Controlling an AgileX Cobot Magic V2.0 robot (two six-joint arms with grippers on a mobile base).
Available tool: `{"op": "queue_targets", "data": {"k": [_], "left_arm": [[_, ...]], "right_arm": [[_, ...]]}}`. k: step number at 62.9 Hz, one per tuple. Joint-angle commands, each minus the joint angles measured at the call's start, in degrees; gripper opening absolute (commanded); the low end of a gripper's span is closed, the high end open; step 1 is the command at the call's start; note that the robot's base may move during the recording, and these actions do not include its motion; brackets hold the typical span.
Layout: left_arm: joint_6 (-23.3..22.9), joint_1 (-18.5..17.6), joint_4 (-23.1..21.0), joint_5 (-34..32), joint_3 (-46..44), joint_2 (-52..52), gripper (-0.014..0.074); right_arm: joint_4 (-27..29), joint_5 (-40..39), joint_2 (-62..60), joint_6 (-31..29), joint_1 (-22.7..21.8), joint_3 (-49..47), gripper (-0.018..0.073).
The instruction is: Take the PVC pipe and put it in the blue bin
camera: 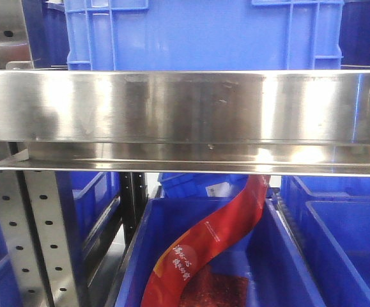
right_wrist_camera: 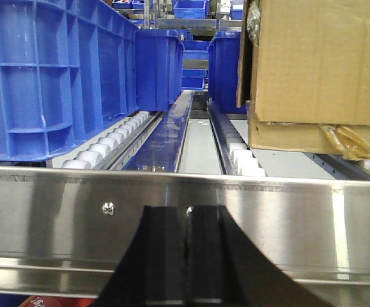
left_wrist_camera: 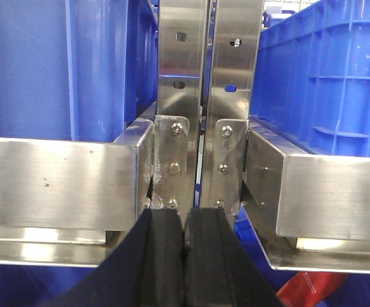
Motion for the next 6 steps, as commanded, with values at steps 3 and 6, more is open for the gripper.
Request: {"op": "queue_targets", "data": {"k": [3, 6], "left_arm": [[-0.05, 0.02, 0.18, -1.42, -0.15, -0.33, -0.0111], [-0.05, 0.02, 0.18, -1.42, -0.15, -0.33, -0.0111]], "right_arm": [[-0.17, -0.94, -0.17, -0.16, -0.24, 0.0, -0.0169], [-0.17, -0.94, -0.17, -0.16, -0.24, 0.0, -0.0169]]}}
